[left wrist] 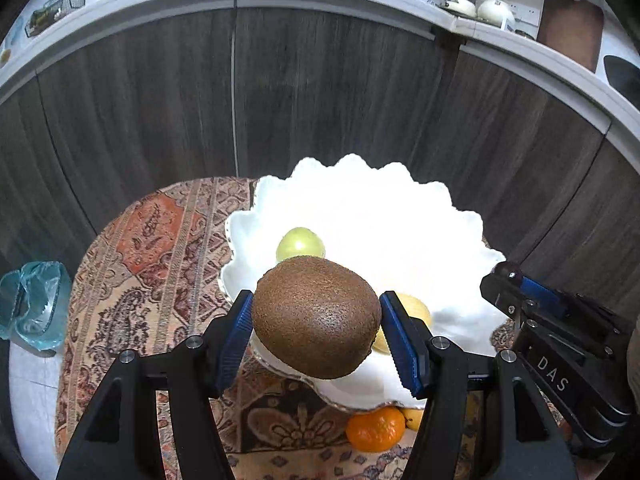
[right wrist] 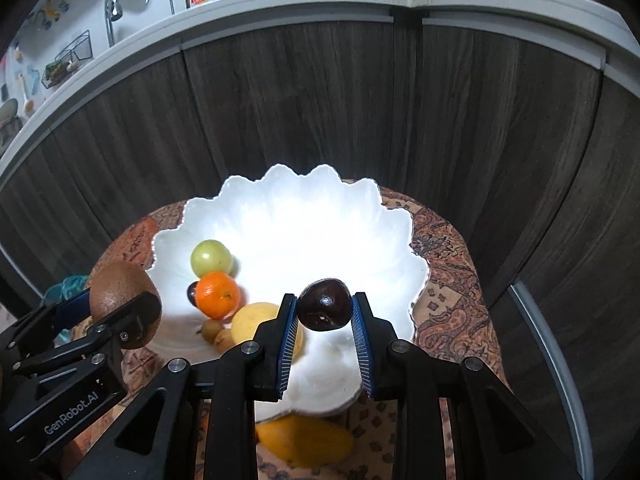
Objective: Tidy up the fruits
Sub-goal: 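Carry the kiwi and plum over the white bowl and open both tools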
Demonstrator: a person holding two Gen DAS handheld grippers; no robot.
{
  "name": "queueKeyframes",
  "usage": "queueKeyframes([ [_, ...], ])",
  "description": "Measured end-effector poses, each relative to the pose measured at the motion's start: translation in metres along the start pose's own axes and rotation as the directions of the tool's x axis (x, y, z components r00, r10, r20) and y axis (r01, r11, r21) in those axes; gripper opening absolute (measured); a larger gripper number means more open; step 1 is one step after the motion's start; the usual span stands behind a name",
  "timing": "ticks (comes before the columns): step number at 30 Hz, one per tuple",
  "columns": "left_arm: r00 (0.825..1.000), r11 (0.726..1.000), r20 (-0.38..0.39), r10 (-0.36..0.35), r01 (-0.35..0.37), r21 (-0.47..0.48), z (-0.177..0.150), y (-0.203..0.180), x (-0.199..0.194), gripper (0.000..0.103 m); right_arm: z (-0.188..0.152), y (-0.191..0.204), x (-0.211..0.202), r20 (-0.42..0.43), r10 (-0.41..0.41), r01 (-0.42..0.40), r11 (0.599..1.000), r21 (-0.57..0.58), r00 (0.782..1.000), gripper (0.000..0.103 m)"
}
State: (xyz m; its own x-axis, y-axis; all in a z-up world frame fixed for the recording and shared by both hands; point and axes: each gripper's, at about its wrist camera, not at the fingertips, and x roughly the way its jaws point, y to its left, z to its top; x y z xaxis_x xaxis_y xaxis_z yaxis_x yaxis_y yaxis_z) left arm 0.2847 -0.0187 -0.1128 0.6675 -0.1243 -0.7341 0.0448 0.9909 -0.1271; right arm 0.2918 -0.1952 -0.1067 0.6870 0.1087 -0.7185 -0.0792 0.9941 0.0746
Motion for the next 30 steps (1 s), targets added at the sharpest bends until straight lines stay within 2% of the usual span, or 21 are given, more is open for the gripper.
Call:
queueKeyframes([
  [13,0.997,1.0,-0.077,-0.012,0.011,-0.009,-0.005,0.003,0.042,0.063,-0.002,-0.008,0.039,-0.049,-0.009,0.01,1.0,0.01,0.999,0.029],
  [17,0.995,1.0,-0.102,0.005,-0.005,0.003,-0.008,0.004,0.048,0.063,-0.002,-0.007,0.043,-0.044,-0.015,0.016,1.0,0.006,0.999,0.031],
  [18,0.996,1.0,-0.09,0.009,-0.009,0.003,-0.007,0.004,0.047,0.064,-0.001,-0.007,0.043,-0.042,-0.018,0.019,1.0,0.005,0.999,0.032],
  [19,0.997,1.0,-0.075,0.024,-0.024,0.007,-0.007,0.005,0.044,0.07,-0.001,-0.007,0.042,-0.038,-0.027,0.027,1.0,0.003,0.999,0.04],
  [20,0.997,0.999,-0.062,0.039,-0.038,0.01,-0.006,0.005,0.041,0.074,-0.001,-0.007,0.041,-0.031,-0.039,0.039,0.999,0.002,0.999,0.054],
  [21,0.998,0.999,-0.048,0.051,-0.05,0.013,-0.005,0.005,0.038,0.081,0.0,-0.007,0.039,-0.021,-0.05,0.05,0.999,0.004,0.999,0.06],
  [22,0.998,0.998,-0.032,0.058,-0.058,0.017,-0.004,0.004,0.035,0.082,0.0,-0.008,0.036,-0.008,-0.063,0.063,0.998,0.008,0.998,0.069],
  [30,0.997,0.996,0.0,0.083,-0.083,0.027,-0.002,0.001,0.018,0.09,0.002,-0.015,0.016,0.036,-0.094,0.093,0.995,0.04,0.995,0.078],
])
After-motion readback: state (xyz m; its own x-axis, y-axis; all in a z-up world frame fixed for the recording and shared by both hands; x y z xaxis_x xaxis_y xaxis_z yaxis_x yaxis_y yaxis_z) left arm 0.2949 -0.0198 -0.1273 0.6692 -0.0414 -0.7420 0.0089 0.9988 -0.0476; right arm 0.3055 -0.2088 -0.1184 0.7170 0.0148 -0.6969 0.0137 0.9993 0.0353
